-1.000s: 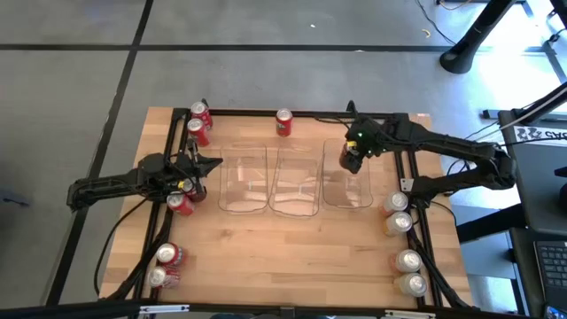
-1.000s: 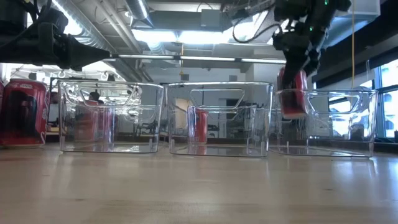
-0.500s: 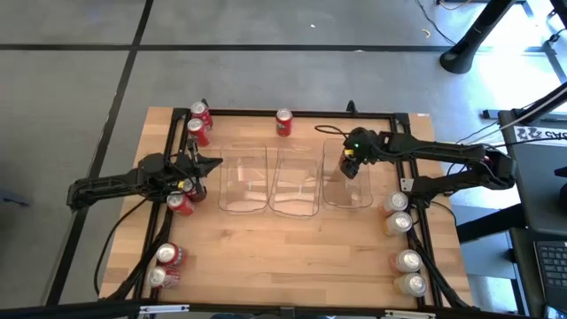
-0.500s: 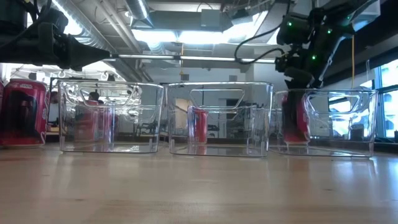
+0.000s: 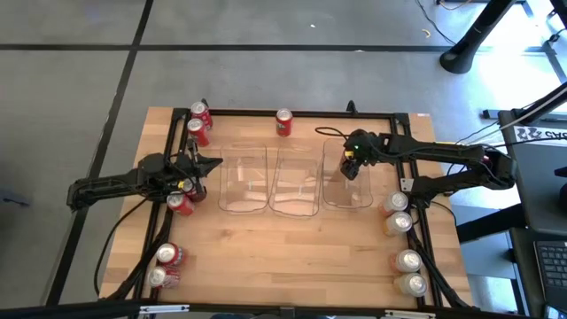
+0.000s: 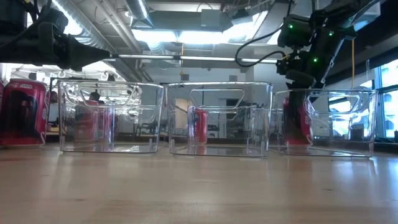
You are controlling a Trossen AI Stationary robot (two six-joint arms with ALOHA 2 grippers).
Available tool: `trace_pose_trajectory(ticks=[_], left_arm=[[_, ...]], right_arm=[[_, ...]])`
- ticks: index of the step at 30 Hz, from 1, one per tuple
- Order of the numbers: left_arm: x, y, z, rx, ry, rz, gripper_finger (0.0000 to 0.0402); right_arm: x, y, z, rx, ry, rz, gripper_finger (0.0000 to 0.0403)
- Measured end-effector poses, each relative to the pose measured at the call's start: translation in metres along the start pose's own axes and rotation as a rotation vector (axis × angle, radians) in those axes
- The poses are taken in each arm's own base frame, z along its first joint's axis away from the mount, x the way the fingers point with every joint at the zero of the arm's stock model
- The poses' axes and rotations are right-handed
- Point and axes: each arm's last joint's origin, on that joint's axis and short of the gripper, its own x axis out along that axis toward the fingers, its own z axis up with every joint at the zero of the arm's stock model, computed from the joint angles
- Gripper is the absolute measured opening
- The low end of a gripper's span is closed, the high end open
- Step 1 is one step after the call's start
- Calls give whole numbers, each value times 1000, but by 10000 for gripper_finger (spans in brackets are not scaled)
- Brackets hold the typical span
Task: Sort soda cans
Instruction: Put the red soda can into the right transparent bin
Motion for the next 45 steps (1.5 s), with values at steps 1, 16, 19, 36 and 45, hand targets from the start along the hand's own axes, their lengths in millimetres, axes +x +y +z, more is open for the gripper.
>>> trace_pose_trajectory(ticks=[1,16,19,36,45], left_arm=[[0,0,0,-2,0,0,0],[0,0,0,1,0,0,0],[0,0,0,-1,0,0,0],[0,0,0,-2,0,0,0],[0,0,0,-7,0,0,0]], right_arm=[[0,0,0,0,0,0,336],[9,2,2,-10,22,-23,337],[5,1,4,-31,35,-21,337],[-3,1,11,-41,31,-18,337],[5,2,5,-43,60,-22,338]])
